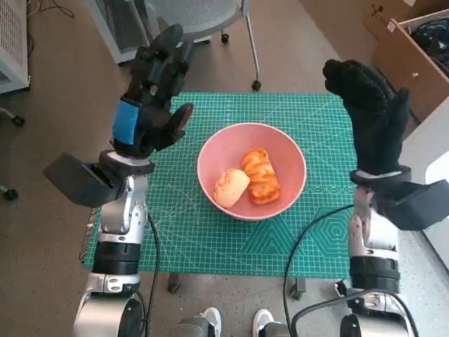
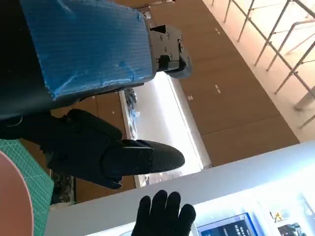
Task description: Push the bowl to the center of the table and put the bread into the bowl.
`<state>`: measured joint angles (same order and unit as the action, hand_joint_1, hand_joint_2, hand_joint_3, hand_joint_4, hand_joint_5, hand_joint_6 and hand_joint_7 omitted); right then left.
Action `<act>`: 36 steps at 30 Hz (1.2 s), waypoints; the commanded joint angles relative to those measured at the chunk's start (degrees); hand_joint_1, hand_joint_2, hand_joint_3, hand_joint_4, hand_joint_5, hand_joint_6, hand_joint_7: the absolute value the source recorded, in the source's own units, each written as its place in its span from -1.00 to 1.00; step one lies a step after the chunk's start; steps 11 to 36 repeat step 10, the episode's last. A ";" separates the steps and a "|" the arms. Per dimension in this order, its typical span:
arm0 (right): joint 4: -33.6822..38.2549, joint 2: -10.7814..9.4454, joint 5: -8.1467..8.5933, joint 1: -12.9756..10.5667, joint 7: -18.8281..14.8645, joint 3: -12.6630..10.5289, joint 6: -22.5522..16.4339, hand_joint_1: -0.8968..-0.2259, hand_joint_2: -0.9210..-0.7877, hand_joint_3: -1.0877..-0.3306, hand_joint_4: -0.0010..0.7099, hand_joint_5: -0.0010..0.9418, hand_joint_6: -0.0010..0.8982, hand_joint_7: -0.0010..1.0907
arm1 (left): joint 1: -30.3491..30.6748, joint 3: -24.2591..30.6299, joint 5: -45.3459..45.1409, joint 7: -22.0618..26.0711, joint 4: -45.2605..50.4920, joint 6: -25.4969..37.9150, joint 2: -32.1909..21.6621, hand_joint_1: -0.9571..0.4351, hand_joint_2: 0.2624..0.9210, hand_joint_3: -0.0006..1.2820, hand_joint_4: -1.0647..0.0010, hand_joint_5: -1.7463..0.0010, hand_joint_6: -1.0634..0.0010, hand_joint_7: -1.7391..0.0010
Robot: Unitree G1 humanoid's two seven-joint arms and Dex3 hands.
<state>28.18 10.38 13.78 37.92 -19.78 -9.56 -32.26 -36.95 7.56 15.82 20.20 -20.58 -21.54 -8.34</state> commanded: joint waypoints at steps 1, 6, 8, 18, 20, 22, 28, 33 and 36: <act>-0.85 0.38 -0.78 -0.65 0.38 0.28 1.32 -0.25 -1.00 -0.09 -0.44 -0.99 -0.89 -0.09 | 0.58 -0.27 -0.36 0.50 1.32 -0.21 -0.04 -0.54 1.00 -0.39 0.73 0.99 1.00 0.41; -1.97 0.43 -0.93 -0.82 0.30 0.43 2.17 -0.26 -1.00 -0.09 -0.44 -0.99 -0.89 -0.10 | 0.69 -0.37 -1.01 0.42 1.49 -0.82 -0.18 -0.53 1.00 -0.40 0.74 1.00 1.00 0.43; -2.29 0.50 -0.90 -0.81 0.27 0.46 2.49 -0.26 -1.00 -0.09 -0.44 -0.99 -0.89 -0.10 | 0.83 -0.44 -1.13 0.52 1.60 -0.99 -0.17 -0.52 1.00 -0.40 0.75 1.00 1.00 0.43; -2.44 0.58 -0.89 -0.73 0.26 0.44 2.77 -0.26 -1.00 -0.08 -0.44 -0.99 -0.89 -0.11 | 1.07 -0.56 -1.19 0.64 1.91 -1.02 -0.10 -0.52 1.00 -0.40 0.76 1.00 1.00 0.44; -2.44 0.58 -0.89 -0.73 0.26 0.44 2.77 -0.26 -1.00 -0.08 -0.44 -0.99 -0.89 -0.11 | 1.07 -0.56 -1.19 0.64 1.91 -1.02 -0.10 -0.52 1.00 -0.40 0.76 1.00 1.00 0.44; -2.44 0.58 -0.89 -0.73 0.26 0.44 2.77 -0.26 -1.00 -0.08 -0.44 -0.99 -0.89 -0.11 | 1.07 -0.56 -1.19 0.64 1.91 -1.02 -0.10 -0.52 1.00 -0.40 0.76 1.00 1.00 0.44; -2.44 0.58 -0.89 -0.73 0.26 0.44 2.77 -0.26 -1.00 -0.08 -0.44 -0.99 -0.89 -0.11 | 1.07 -0.56 -1.19 0.64 1.91 -1.02 -0.10 -0.52 1.00 -0.40 0.76 1.00 1.00 0.44; -2.44 0.58 -0.89 -0.73 0.26 0.44 2.77 -0.26 -1.00 -0.08 -0.44 -0.99 -0.89 -0.11 | 1.07 -0.56 -1.19 0.64 1.91 -1.02 -0.10 -0.52 1.00 -0.40 0.76 1.00 1.00 0.44; -2.44 0.58 -0.89 -0.73 0.26 0.44 2.77 -0.26 -1.00 -0.08 -0.44 -0.99 -0.89 -0.11 | 1.07 -0.56 -1.19 0.64 1.91 -1.02 -0.10 -0.52 1.00 -0.40 0.76 1.00 1.00 0.44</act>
